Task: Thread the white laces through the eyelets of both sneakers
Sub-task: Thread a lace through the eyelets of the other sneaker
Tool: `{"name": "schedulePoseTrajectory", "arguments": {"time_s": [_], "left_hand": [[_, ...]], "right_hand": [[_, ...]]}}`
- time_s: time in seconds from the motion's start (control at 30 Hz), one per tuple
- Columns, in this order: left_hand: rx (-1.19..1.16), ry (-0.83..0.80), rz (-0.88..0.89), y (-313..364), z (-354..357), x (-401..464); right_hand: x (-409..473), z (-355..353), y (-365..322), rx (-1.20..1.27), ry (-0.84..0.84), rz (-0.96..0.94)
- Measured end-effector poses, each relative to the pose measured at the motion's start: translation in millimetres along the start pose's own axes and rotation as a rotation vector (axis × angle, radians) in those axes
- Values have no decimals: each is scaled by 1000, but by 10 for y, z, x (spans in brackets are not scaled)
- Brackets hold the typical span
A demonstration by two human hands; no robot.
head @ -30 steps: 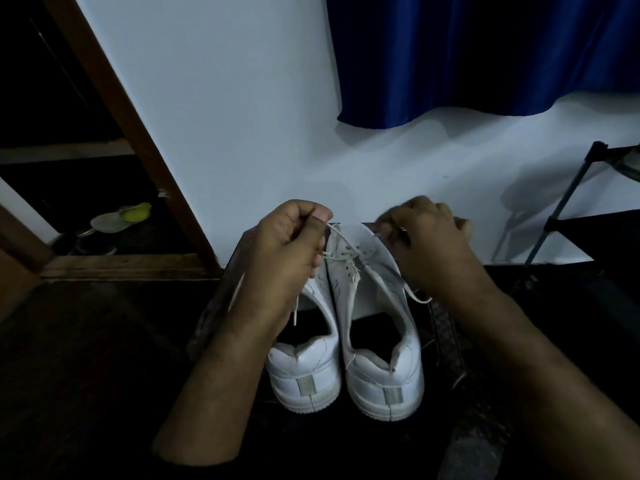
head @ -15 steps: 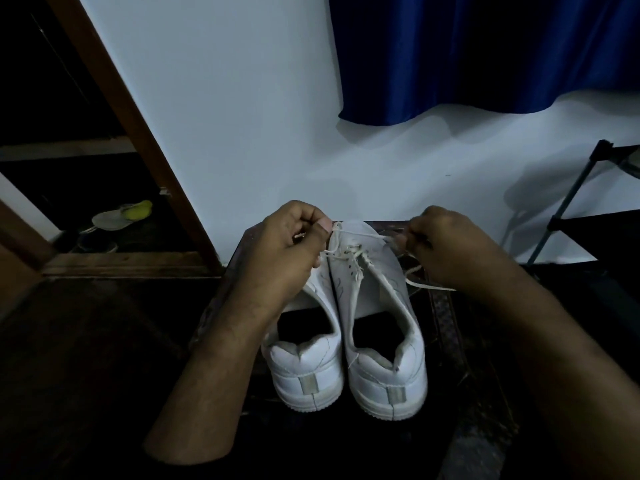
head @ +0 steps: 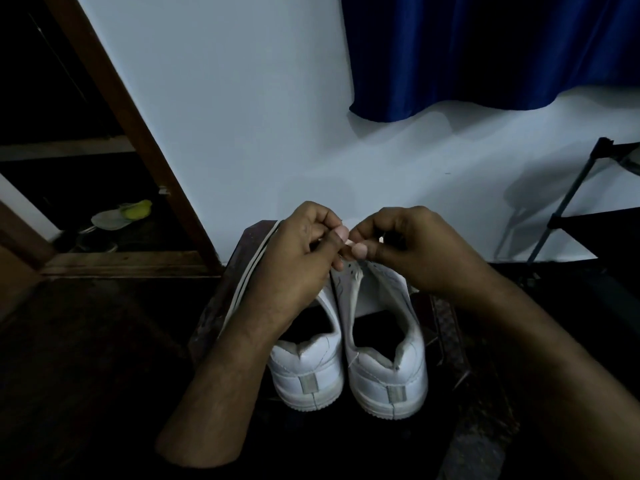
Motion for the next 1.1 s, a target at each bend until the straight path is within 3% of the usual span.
{"name": "schedulePoseTrajectory", "arguments": {"time_s": [0.2,0.33,0.5,0.87,0.97,1.1], "left_hand": [[58,-10,16,54,36,-39],[53,-1,-17,55,28,-51],[157,-49,-4,18,78,-72],[192,120,17,-56,10,-11],[203,78,36,-17,8,-6],[326,46,68,45,-25,-27]], "right_hand": [[-31,-4,-134,-1,133,-78],[-37,-86,-73,-15,144,-9],[-22,66,-28,-140,-38,-33],[-55,83,-77,33,-107,-66],[-28,54,-12,51,-26,-20],[-6,-44,108,-133,103,43]]}}
Point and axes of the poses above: each hand's wrist, its own x-axis towards the middle knuckle, its own z-axis out of the palm, y = z × x, the point moved 6 cm from there along x, towards the middle knuckle, and after that the axes turned 7 degrees about -x, right-handed, at the moved point
